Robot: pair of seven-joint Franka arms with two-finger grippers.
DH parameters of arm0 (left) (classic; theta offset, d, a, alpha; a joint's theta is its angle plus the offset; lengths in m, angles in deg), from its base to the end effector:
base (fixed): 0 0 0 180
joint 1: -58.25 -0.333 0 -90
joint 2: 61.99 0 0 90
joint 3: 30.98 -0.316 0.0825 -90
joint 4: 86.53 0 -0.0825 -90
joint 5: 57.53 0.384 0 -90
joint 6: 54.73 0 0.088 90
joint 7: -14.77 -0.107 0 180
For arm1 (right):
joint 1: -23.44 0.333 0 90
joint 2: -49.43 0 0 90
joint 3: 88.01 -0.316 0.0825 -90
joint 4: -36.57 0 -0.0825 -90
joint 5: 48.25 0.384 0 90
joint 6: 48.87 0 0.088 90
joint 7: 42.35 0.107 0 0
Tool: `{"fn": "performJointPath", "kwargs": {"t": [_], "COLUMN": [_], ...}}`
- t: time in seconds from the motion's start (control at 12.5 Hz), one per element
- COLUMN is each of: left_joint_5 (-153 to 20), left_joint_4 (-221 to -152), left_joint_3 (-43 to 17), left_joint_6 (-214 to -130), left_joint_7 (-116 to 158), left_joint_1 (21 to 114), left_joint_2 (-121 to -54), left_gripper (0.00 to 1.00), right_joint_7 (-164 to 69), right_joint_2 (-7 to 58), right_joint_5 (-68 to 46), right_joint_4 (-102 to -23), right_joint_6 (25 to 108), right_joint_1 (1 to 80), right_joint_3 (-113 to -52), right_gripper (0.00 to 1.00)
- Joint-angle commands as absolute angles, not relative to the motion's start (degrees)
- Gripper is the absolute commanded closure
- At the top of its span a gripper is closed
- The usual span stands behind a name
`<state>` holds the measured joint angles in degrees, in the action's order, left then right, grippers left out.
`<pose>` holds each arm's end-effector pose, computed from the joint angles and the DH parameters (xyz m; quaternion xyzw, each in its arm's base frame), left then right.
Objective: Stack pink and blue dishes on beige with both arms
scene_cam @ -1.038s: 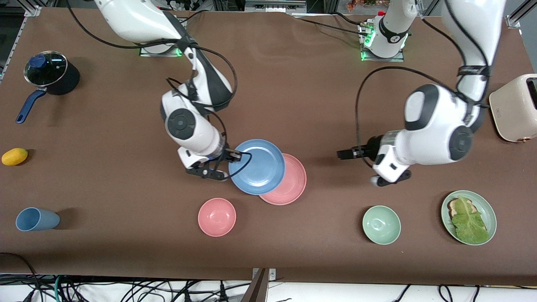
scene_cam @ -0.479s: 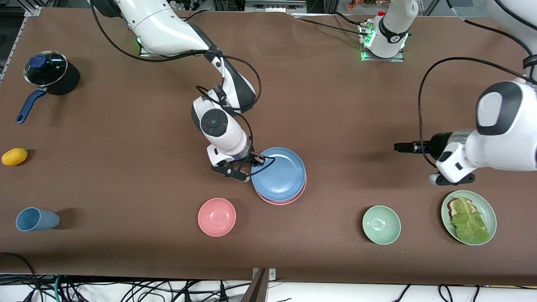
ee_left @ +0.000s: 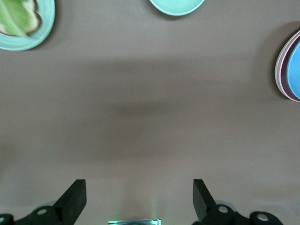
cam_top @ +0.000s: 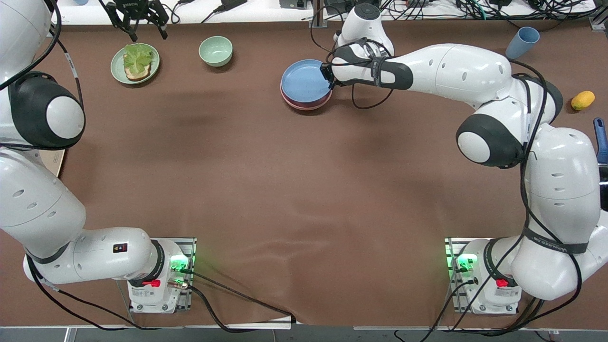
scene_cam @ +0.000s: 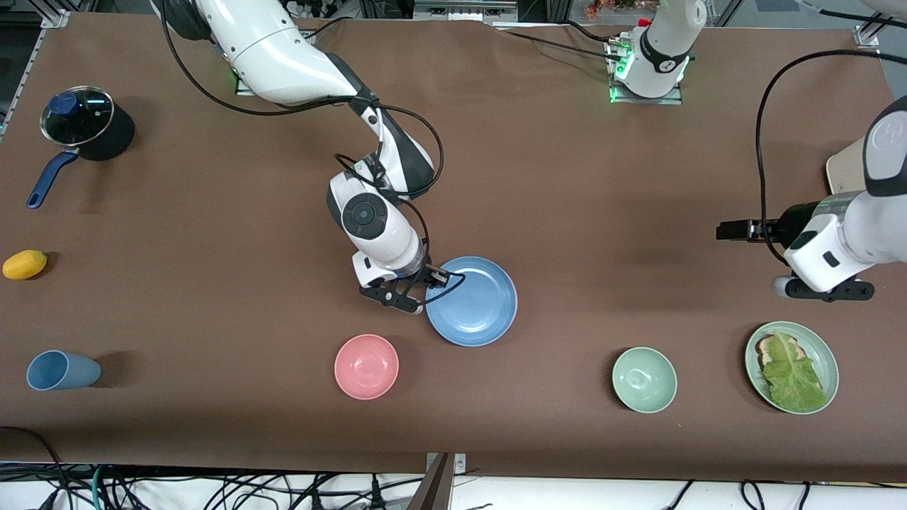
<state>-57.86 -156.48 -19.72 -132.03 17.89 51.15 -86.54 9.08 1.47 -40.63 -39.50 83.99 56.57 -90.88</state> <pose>0.6465 -0.0217 0.5142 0.9884 -0.0065 -0.1479 0.0350 0.6171 0.4400 0.2454 -0.9774 0.1838 -0.0073 0.1037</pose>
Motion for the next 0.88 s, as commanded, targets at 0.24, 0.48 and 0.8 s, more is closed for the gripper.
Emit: {"fn": "performJointPath", "kwargs": {"t": [0.24,0.48,0.8], "left_joint_5": [-57.2,-57.7,-57.3], "left_joint_4": [-154.7,-150.6,-151.2], "left_joint_3": [-20.3,-20.6,-21.1], "left_joint_6": [-130.4,-130.5,-130.5], "left_joint_7": [17.1,17.3,17.6], "left_joint_1": [50.0,50.1,50.0], "left_joint_2": [-81.4,-81.3,-80.8], "left_gripper": [0.0,0.0,0.0], "right_joint_7": [9.7,6.4,-9.6], "right_joint_2": [0.9,3.2,10.5], "right_joint_5": [-43.2,-45.4,-45.0], "right_joint_4": [-37.2,-36.6,-38.7], "right_joint_6": [82.6,76.0,65.7], "right_joint_1": [56.8,55.9,53.5], "right_joint_3": [-90.2,-88.5,-83.5], "right_gripper": [0.59,0.43,0.01]}}
